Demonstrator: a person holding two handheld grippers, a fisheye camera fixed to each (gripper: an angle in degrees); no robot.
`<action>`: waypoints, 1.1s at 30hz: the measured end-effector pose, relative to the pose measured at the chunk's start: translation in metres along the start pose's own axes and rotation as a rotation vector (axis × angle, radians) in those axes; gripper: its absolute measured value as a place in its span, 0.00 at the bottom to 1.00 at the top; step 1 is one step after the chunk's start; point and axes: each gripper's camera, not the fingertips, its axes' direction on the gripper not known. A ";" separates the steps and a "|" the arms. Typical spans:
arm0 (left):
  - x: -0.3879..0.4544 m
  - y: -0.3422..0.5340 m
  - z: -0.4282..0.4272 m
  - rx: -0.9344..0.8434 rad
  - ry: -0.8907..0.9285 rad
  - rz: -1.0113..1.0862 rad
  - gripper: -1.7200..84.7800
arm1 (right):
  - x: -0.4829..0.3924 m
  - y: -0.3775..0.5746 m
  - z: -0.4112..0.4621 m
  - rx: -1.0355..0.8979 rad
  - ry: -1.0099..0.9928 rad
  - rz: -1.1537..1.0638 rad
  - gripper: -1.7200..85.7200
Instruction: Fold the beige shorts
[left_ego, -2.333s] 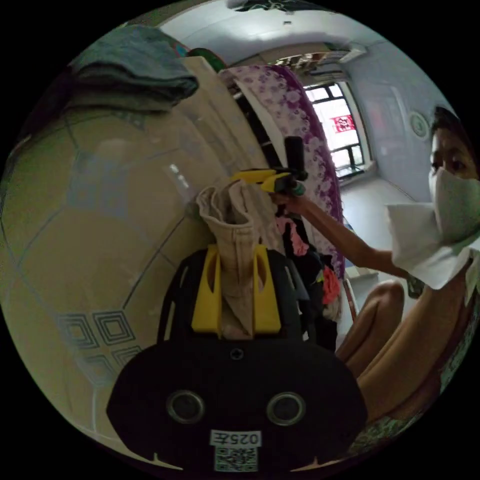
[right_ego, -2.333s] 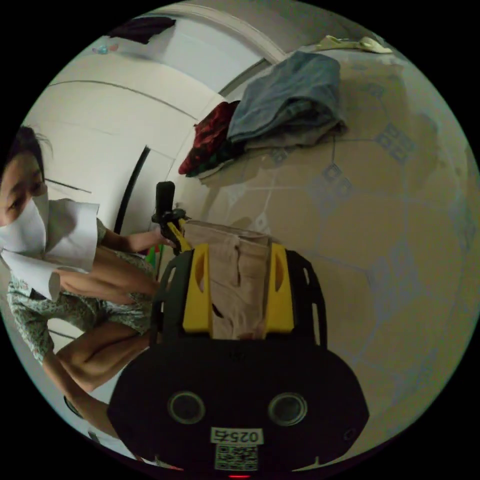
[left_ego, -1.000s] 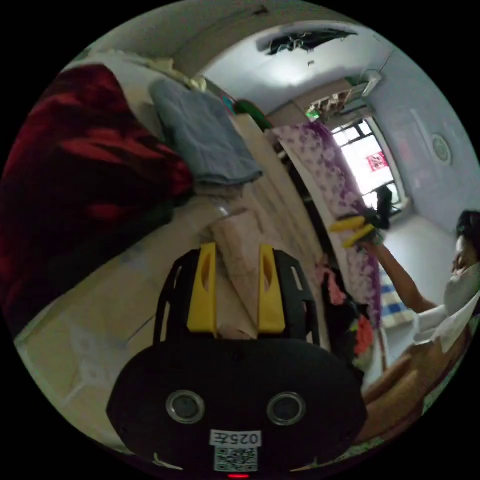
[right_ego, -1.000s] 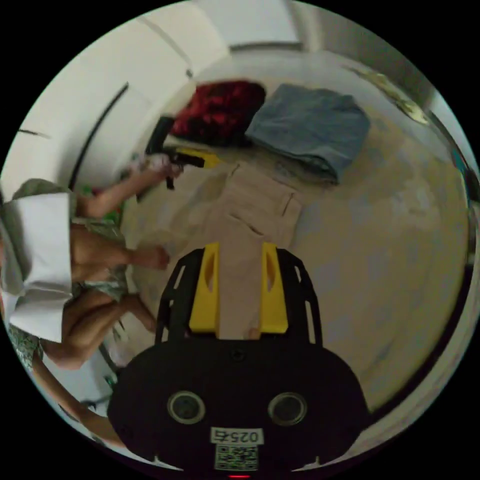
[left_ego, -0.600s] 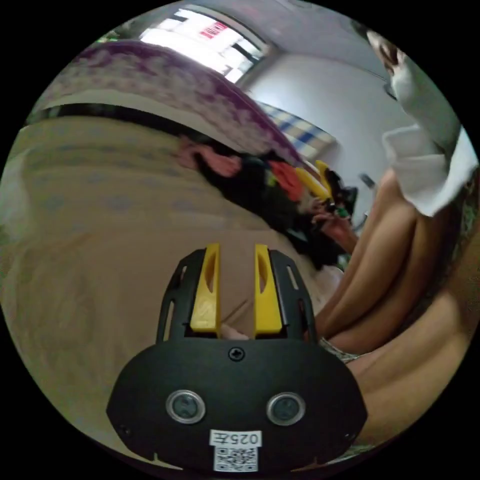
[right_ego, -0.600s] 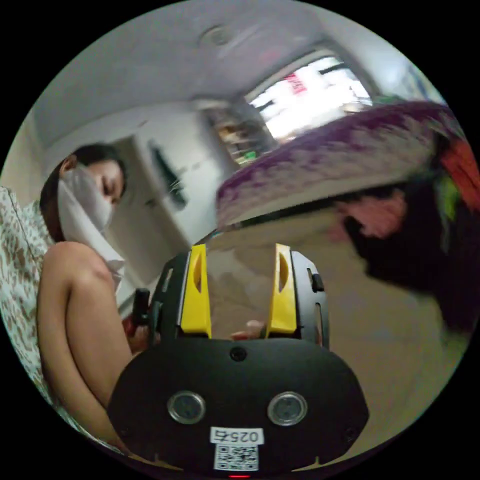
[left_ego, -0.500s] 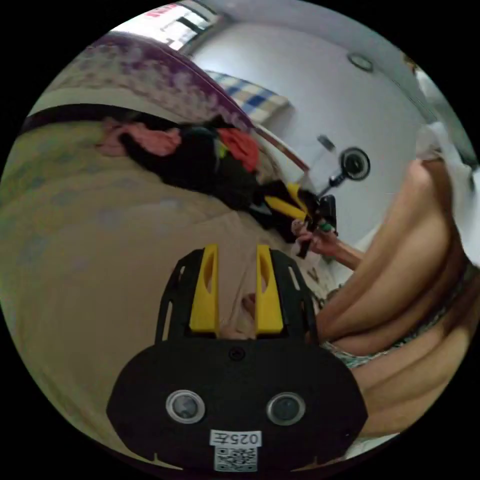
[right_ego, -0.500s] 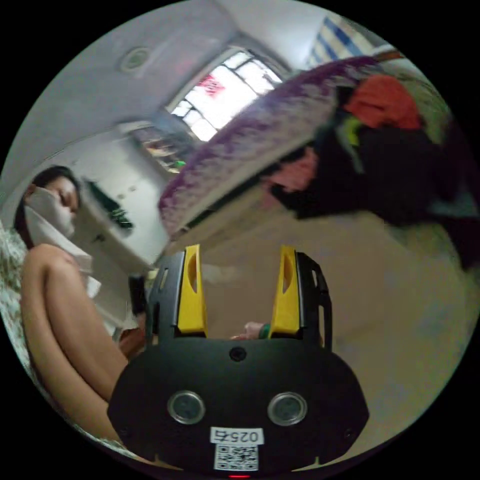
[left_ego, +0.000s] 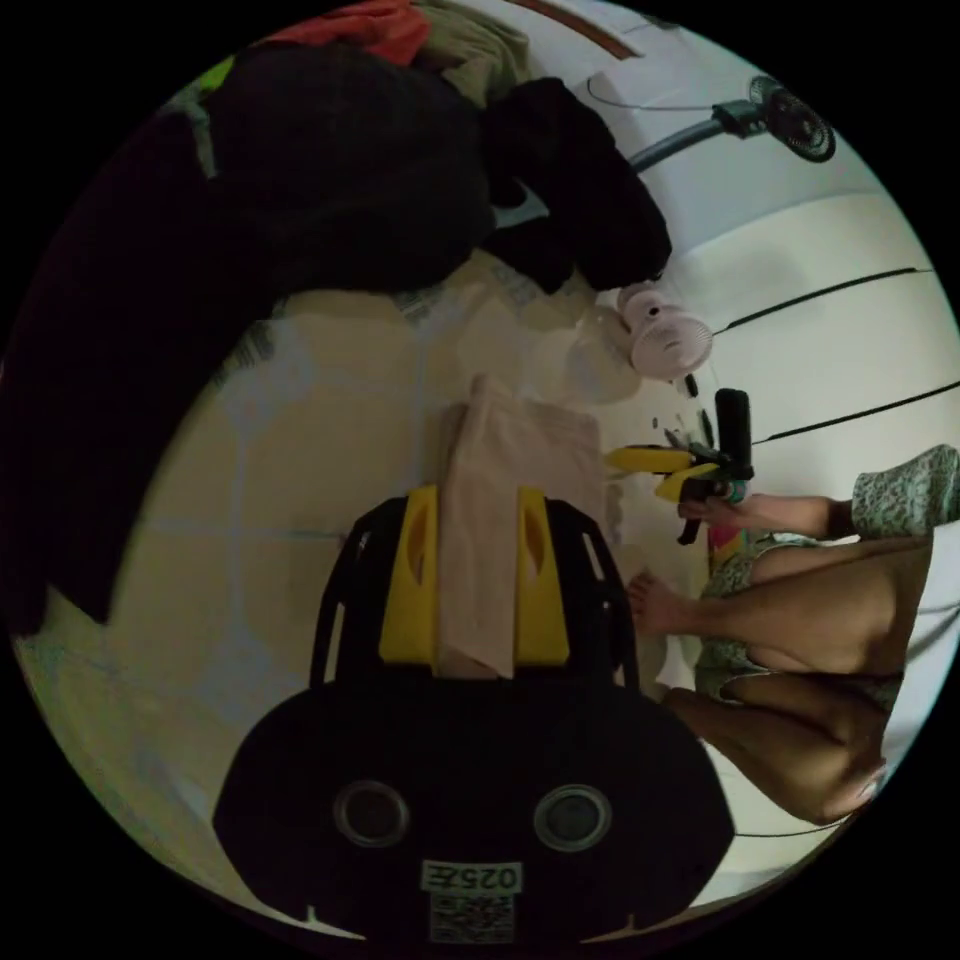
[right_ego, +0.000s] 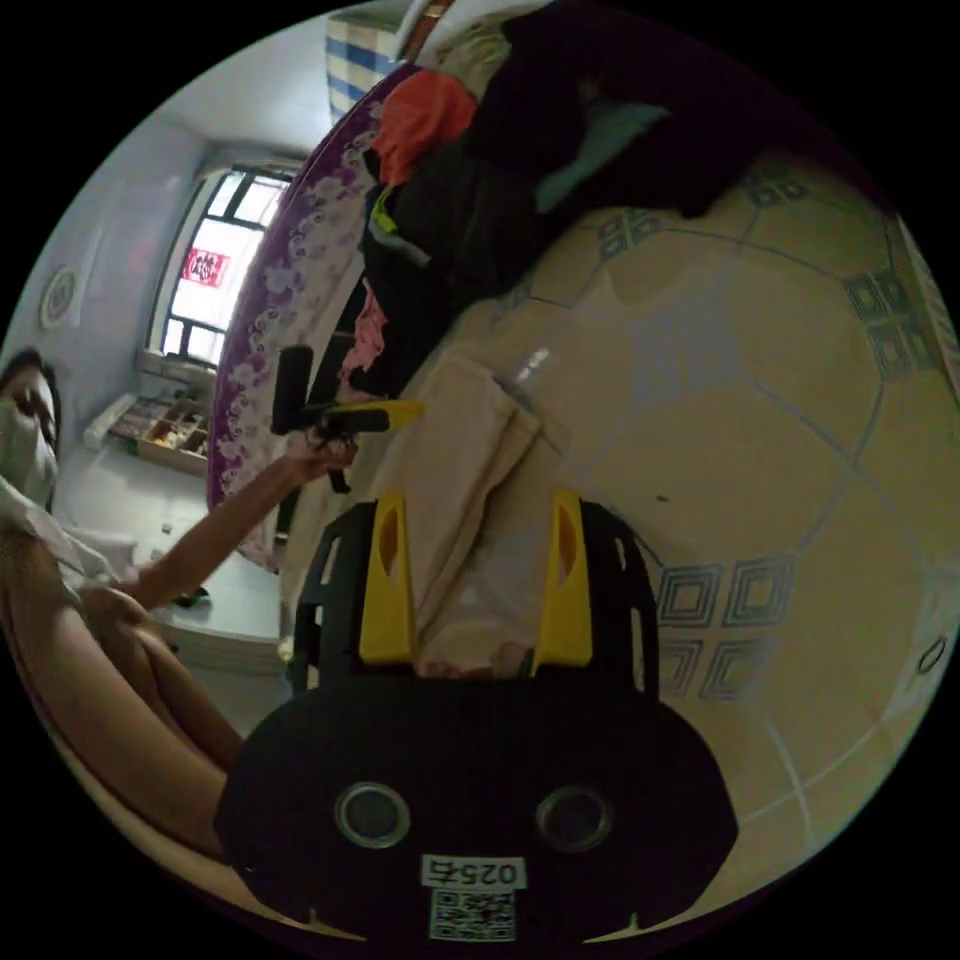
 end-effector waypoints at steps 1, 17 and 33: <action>-0.007 -0.015 0.009 -0.031 -0.002 0.030 0.10 | -0.005 -0.011 -0.004 0.020 0.026 -0.035 0.22; -0.105 -0.115 0.064 -0.200 0.113 0.027 0.05 | 0.001 -0.061 -0.008 -0.032 -0.233 0.353 0.07; -0.049 -0.069 -0.158 0.478 0.121 0.318 0.01 | -0.229 -0.105 -0.121 0.100 -0.276 -0.549 0.03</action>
